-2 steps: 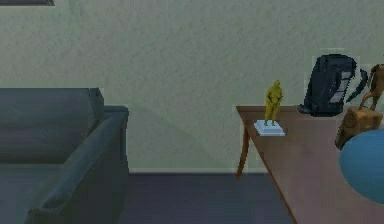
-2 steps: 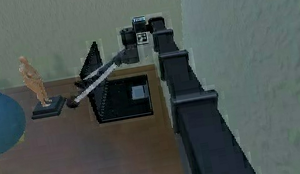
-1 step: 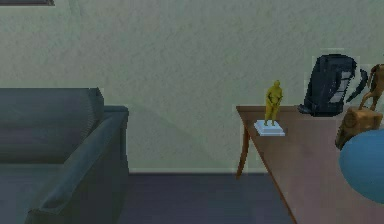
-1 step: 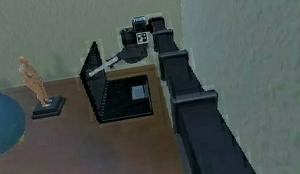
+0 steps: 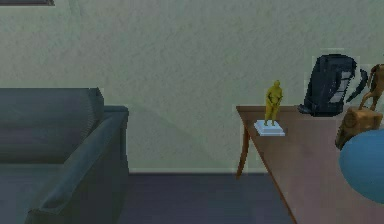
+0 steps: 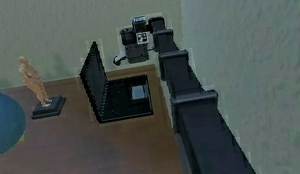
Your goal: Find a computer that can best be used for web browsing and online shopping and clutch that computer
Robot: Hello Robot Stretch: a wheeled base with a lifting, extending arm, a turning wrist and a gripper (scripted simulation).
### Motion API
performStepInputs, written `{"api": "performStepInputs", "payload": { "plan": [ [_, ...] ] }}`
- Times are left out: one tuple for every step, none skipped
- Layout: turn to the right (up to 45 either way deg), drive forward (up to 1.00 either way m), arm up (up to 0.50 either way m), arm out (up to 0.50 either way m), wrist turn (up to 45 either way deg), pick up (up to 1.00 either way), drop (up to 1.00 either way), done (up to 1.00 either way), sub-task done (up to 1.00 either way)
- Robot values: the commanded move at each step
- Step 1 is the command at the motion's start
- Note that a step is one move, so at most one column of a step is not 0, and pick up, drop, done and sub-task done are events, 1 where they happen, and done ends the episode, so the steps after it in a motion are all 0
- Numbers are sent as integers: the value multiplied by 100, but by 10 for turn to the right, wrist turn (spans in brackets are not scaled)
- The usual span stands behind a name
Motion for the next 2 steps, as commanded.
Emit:
{"api": "performStepInputs", "payload": {
  "plan": [
    [0, 0, -30, 0, 0, 0, 0, 0, 0],
    [0, 0, 0, 0, 0, 100, 0, 0, 0]
  ]
}}
